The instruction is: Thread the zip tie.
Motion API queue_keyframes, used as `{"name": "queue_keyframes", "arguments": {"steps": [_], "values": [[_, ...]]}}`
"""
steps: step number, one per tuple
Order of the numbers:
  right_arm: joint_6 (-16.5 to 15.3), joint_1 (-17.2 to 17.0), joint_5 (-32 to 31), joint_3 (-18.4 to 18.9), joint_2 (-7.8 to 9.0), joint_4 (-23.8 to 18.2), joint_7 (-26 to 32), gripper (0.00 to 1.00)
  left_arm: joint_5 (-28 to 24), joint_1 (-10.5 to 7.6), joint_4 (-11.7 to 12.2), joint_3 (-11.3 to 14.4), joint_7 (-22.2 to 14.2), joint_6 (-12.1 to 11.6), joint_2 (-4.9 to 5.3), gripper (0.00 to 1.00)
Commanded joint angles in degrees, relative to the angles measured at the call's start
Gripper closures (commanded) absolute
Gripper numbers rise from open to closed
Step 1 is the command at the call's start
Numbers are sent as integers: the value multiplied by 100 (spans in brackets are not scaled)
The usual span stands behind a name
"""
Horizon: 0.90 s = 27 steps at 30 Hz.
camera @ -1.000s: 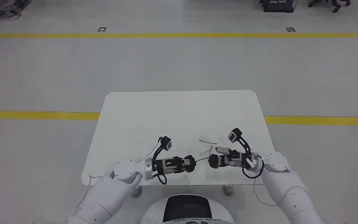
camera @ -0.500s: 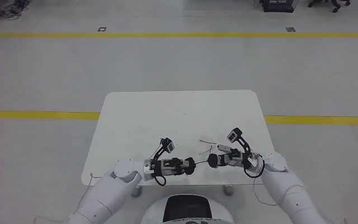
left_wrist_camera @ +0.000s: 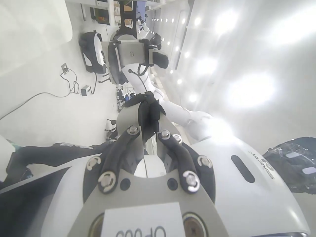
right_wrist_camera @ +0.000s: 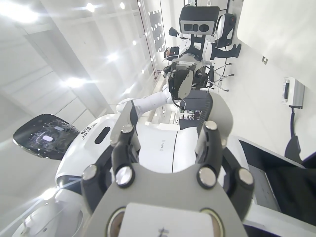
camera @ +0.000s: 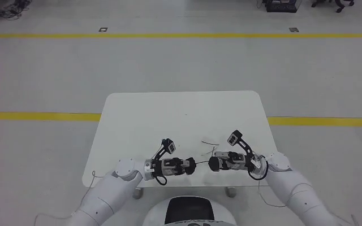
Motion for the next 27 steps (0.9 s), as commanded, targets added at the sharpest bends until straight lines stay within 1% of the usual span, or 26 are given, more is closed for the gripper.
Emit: {"name": "queue_keyframes", "arguments": {"steps": [1,7,11,20,27], "values": [[0,30,55,-76,51,-6,0,60,-39,-8,16,18,0,-6,2,100],[0,116,137,-258,148,24,0,65,-55,-37,67,58,5,-19,17,100],[0,172,160,-346,178,60,0,68,-64,-49,72,87,-6,-25,27,100],[0,267,156,-486,176,150,0,78,-98,-77,83,150,-22,-31,46,100],[0,312,135,-536,155,216,0,82,-104,-107,90,204,-7,-21,59,100]]}}
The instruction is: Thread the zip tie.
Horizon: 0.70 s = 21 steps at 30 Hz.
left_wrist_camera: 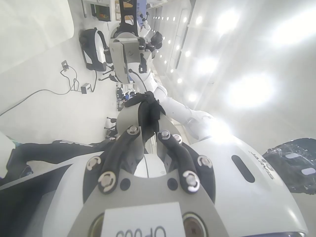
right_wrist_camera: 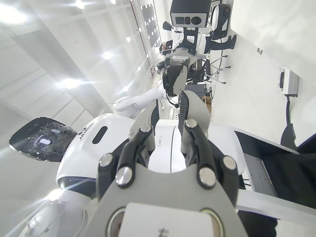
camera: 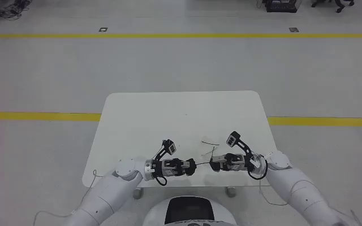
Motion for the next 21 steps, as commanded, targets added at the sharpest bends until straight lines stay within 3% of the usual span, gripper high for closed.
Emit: {"name": "queue_keyframes", "arguments": {"steps": [1,21], "values": [[0,11,-8,-10,-6,14,0,83,4,-7,1,15,11,-3,3,100],[0,70,-55,-53,-50,83,0,100,-31,-84,57,117,124,18,41,100]]}}
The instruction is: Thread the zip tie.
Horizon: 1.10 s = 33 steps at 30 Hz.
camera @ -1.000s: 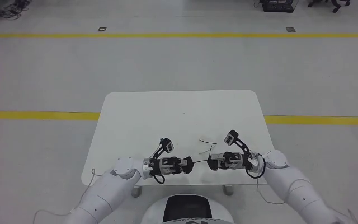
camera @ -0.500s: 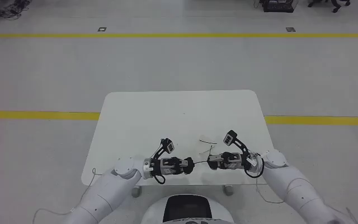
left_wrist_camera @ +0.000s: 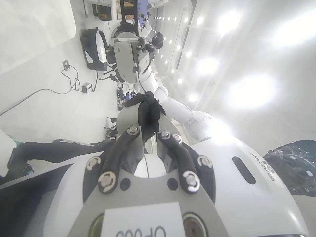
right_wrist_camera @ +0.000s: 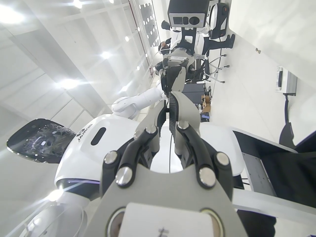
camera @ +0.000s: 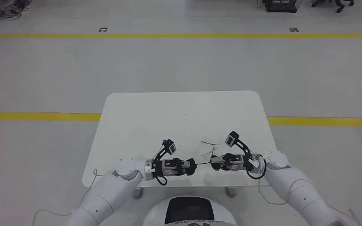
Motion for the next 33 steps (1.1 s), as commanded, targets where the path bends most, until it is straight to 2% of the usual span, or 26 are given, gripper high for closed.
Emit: {"name": "queue_keyframes", "arguments": {"steps": [1,2,3,6,25,28,33], "values": [[0,2,-3,1,-2,7,0,100,34,-13,16,11,78,32,2,90],[0,3,0,3,-3,11,0,100,62,-19,19,17,120,41,4,51],[0,4,6,5,-5,16,0,100,79,-18,28,18,187,58,5,0],[0,-3,42,35,-9,44,0,100,167,-12,17,19,398,75,12,0],[0,-34,150,91,-31,125,-42,100,167,-12,17,19,398,75,12,0],[0,-132,223,177,-46,-32,-190,100,305,-10,-117,109,695,156,-8,0],[0,-291,442,454,-111,-105,0,100,416,-61,-226,346,1169,261,-84,0]]}}
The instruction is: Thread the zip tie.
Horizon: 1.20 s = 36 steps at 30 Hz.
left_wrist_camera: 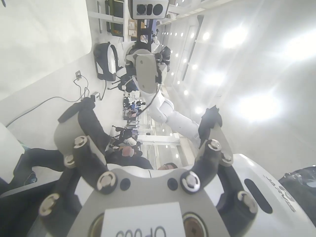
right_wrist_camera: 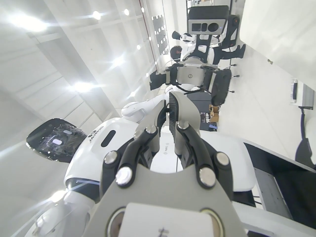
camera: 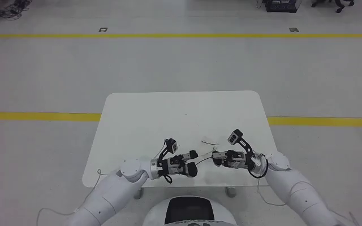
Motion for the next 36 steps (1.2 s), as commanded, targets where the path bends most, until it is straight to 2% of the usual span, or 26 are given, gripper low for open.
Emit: {"name": "queue_keyframes", "arguments": {"steps": [1,4,12,14,18,26,29,36], "values": [[0,-56,61,56,-46,-3,17,100,42,-33,22,96,257,11,-38,0],[0,-31,-78,116,-112,22,17,100,117,-53,29,219,640,-54,-94,0],[16,-39,-157,158,-125,-41,-70,100,113,-51,27,230,684,-65,-100,0],[42,-92,-133,155,-140,-149,-224,100,3,-15,-44,257,780,-47,-115,0],[43,-123,38,167,-173,-139,-232,100,-194,-24,-36,296,813,13,-142,0],[37,-105,-26,166,-180,-119,-292,100,-178,-49,-6,296,808,-28,-145,0],[111,-180,-84,165,-190,-284,-516,100,-130,-28,-86,333,984,20,-156,0],[167,-231,-60,191,-217,-340,-566,100,-138,-33,-114,362,1015,21,-165,0]]}}
